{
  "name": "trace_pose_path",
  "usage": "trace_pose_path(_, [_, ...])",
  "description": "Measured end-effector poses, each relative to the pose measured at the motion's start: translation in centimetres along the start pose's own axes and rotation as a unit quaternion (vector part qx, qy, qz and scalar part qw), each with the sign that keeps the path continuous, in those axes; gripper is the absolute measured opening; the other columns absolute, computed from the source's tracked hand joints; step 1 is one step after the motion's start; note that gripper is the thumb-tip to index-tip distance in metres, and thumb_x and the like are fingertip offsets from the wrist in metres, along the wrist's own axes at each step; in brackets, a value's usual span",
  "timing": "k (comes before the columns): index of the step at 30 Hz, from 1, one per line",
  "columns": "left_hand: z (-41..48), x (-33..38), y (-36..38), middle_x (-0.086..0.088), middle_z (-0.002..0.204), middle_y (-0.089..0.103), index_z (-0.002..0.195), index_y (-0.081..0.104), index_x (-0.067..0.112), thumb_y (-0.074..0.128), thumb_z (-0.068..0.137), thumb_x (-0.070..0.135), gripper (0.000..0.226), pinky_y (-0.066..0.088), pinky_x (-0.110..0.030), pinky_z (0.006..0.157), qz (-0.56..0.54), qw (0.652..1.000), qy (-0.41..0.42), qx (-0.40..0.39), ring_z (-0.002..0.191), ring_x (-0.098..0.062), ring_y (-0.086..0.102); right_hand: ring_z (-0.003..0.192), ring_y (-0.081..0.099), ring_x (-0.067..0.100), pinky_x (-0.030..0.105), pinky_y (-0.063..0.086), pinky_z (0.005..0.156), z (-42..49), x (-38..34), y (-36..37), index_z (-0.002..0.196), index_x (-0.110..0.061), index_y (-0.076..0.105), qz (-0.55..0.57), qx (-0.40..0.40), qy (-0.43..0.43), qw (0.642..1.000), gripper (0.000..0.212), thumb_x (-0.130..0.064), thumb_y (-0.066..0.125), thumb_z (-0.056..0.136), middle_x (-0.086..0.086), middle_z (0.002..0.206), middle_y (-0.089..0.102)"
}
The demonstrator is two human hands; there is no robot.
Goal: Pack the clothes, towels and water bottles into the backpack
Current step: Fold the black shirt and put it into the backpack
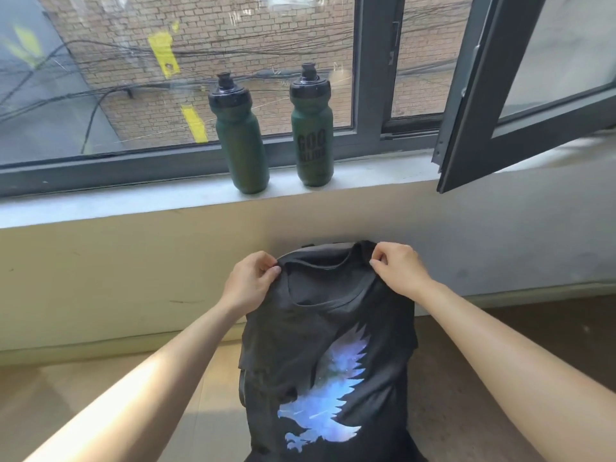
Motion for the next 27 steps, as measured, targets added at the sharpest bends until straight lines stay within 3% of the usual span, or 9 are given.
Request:
trace_pose_path(5, [1.5,1.9,-1.4,0.001,0.092,0.061,0.099,0.058,0.014,0.057,0.105,0.025,0.013,0.038,-0.031,0.077,-0.103,0.989,-0.020,0.108,0.090,-0.021,0.056,0.091,0.062,0.028,0.039,0.053,0.081,0.7,-1.8,-0.3,0.102,-0.022,0.055,-0.071,0.003,0.038,0.997,0.042,-0.059,0.064,0.086,0.000,0.096,0.065])
trace_pose_path(8, [2.1,3.2,-1.6,-0.002,0.095,0.060,0.102,0.056,0.012,0.052,0.107,0.029,0.018,0.040,-0.034,0.077,-0.152,0.978,-0.037,0.141,0.090,-0.021,0.055,0.096,0.062,0.034,0.035,0.046,0.076,1.2,-2.5,0.6,0.097,-0.019,0.056,-0.099,-0.010,0.051,0.994,0.021,-0.038,0.059,0.091,0.007,0.099,0.066])
trace_pose_path(11, [2.9,3.6,-1.7,-0.003,0.084,0.062,0.105,0.055,0.014,0.051,0.106,0.028,0.014,0.049,-0.037,0.071,-0.196,0.963,-0.046,0.178,0.075,-0.021,0.059,0.080,0.059,0.033,0.032,0.042,0.066,2.4,-2.3,-0.2,0.083,-0.009,0.062,0.040,0.027,0.106,0.993,0.016,-0.023,0.056,0.089,0.012,0.082,0.064])
trace_pose_path(14, [3.5,4.1,-1.6,-0.004,0.071,0.066,0.109,0.050,0.014,0.047,0.109,0.023,0.010,0.049,-0.028,0.049,-0.273,0.941,-0.067,0.188,0.050,-0.017,0.060,0.053,0.059,0.022,0.025,0.042,0.046,3.9,-2.5,-2.0,0.082,-0.005,0.058,0.392,0.066,0.209,0.893,0.015,-0.009,0.054,0.096,0.015,0.071,0.065])
trace_pose_path(17, [3.6,3.4,0.0,-0.007,0.091,0.077,0.111,0.049,0.015,0.047,0.109,0.021,0.006,0.060,-0.030,0.066,-0.313,0.934,-0.097,0.140,0.073,-0.022,0.075,0.090,0.073,0.026,0.029,0.058,0.070,3.7,-3.0,-1.1,0.122,-0.008,0.053,0.581,-0.014,0.202,0.789,0.018,-0.006,0.048,0.104,0.018,0.108,0.070])
trace_pose_path(19, [3.4,2.2,0.8,-0.005,0.106,0.075,0.116,0.052,0.019,0.053,0.106,0.020,0.010,0.061,-0.036,0.087,-0.295,0.944,-0.108,0.096,0.094,-0.021,0.075,0.108,0.068,0.030,0.035,0.058,0.085,2.7,-2.7,0.2,0.143,-0.006,0.043,0.570,-0.059,0.180,0.799,0.040,-0.004,0.050,0.104,0.018,0.127,0.063])
trace_pose_path(21, [3.1,1.1,0.5,-0.004,0.110,0.074,0.118,0.056,0.019,0.057,0.103,0.015,0.015,0.059,-0.036,0.091,-0.289,0.948,-0.114,0.072,0.101,-0.020,0.072,0.109,0.069,0.029,0.034,0.057,0.086,1.9,-2.3,0.6,0.146,-0.007,0.043,0.510,-0.047,0.150,0.846,0.046,-0.003,0.053,0.101,0.016,0.130,0.063])
trace_pose_path(24, [2.5,-0.5,-1.2,-0.006,0.102,0.074,0.106,0.062,0.015,0.049,0.098,-0.004,0.024,0.056,-0.028,0.076,-0.278,0.948,-0.134,0.080,0.089,-0.021,0.071,0.100,0.070,0.021,0.033,0.059,0.085,0.7,-2.4,-0.4,0.130,-0.015,0.061,0.394,0.033,0.096,0.914,0.037,-0.003,0.060,0.096,0.009,0.115,0.071])
trace_pose_path(27, [1.7,-3.6,-2.1,-0.011,0.109,0.072,0.105,0.063,0.013,0.045,0.095,-0.008,0.029,0.057,-0.032,0.081,-0.253,0.945,-0.197,0.065,0.092,-0.025,0.067,0.092,0.069,0.016,0.036,0.058,0.091,-1.3,-4.2,-0.5,0.106,-0.024,0.073,0.270,0.056,0.023,0.961,0.022,-0.010,0.067,0.090,-0.003,0.098,0.074])
Point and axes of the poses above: each hand's wrist, its own z-axis towards the middle knuckle, its own y-axis out of the palm, x = y × z, the point moved 2 cm from there along z, towards the middle knuckle
